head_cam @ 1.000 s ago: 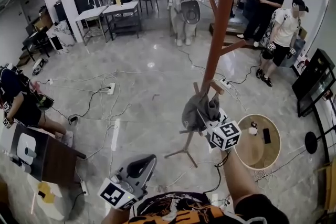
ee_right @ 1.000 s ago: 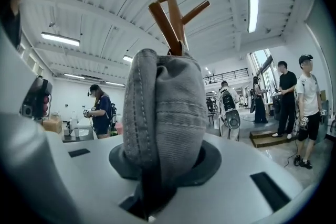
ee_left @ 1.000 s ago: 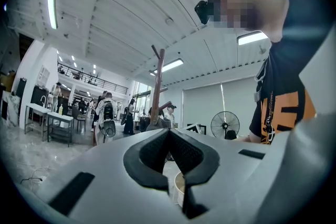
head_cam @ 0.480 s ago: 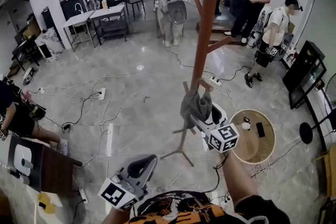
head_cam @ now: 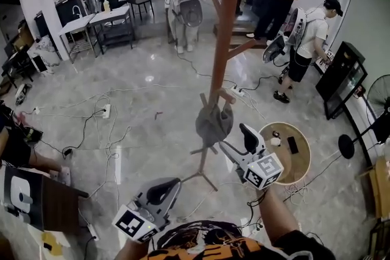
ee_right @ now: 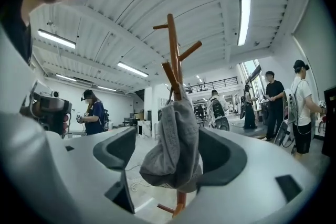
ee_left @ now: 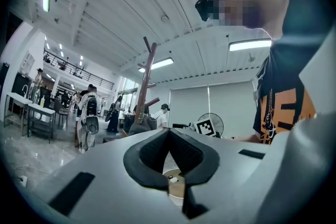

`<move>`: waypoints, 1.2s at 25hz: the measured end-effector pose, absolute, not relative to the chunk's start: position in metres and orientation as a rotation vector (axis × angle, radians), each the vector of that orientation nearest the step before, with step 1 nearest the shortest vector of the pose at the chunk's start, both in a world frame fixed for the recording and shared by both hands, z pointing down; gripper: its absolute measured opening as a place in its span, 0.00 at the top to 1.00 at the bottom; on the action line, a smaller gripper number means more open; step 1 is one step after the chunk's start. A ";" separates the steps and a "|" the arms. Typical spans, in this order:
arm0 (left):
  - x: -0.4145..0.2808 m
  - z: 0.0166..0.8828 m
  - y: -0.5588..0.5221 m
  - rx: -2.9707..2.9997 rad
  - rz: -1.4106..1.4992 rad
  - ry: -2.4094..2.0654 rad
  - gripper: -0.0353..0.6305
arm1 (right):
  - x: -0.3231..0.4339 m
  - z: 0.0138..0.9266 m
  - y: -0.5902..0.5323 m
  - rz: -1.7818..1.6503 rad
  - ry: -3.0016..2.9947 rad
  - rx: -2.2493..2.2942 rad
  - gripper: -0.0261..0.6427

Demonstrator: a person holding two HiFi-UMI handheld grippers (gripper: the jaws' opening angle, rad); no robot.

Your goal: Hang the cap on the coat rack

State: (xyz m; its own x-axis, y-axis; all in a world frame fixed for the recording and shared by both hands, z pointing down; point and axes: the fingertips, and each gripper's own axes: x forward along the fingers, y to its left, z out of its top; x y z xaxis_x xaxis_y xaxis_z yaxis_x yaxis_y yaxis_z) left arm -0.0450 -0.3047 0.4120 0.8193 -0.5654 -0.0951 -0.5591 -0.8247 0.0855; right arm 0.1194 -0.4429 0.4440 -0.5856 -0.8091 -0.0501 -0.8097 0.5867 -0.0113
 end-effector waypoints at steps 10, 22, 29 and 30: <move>-0.025 0.409 -0.309 2.977 -0.181 -0.804 0.91 | 0.103 0.397 -0.377 0.109 2.765 -1.261 0.53; -0.018 0.403 -0.311 2.992 -0.202 -0.763 0.91 | 0.105 0.399 -0.328 0.033 2.680 -1.324 0.70; -0.012 0.400 -0.307 3.019 -0.214 -0.758 0.91 | 0.099 0.400 -0.319 0.054 2.668 -1.372 0.90; -0.012 0.399 -0.307 3.019 -0.214 -0.757 0.91 | 0.098 0.399 -0.320 0.057 2.662 -1.373 0.92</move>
